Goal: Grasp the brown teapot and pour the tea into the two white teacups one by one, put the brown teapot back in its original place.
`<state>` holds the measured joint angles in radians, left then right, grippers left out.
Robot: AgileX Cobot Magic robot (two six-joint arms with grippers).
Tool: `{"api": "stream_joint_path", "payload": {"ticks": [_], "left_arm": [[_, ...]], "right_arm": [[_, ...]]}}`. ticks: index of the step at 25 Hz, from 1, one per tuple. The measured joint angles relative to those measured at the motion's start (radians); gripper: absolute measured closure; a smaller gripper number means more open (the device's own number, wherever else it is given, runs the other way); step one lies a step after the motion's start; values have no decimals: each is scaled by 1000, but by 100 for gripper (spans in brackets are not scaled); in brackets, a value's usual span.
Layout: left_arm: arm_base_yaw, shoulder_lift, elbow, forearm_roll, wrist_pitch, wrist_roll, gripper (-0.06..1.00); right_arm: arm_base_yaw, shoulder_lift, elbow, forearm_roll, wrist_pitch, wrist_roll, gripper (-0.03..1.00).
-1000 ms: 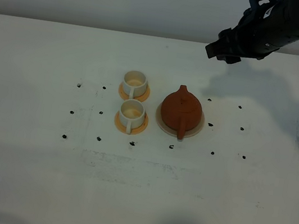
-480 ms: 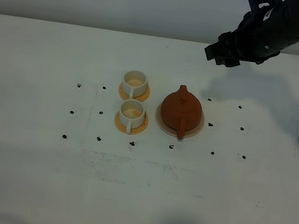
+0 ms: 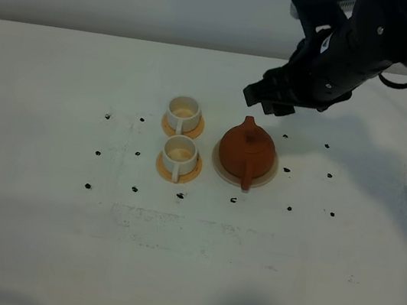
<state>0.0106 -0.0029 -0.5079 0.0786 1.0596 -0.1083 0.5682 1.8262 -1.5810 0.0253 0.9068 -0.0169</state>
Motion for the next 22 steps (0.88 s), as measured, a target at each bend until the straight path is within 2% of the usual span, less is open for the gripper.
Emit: {"api": "stream_joint_path", "payload": {"ticks": [5, 12, 15, 22], "left_arm": [[0, 0, 0, 0, 0, 0, 44], [0, 0, 0, 0, 0, 0, 44], [0, 0, 0, 0, 0, 0, 44], [0, 0, 0, 0, 0, 0, 44]], "right_arm": [[2, -102, 55, 5, -38, 17, 43], [8, -237, 288, 34, -163, 35, 43], [26, -234, 350, 37, -193, 63, 43], [52, -107, 359, 13, -211, 122, 43]]}}
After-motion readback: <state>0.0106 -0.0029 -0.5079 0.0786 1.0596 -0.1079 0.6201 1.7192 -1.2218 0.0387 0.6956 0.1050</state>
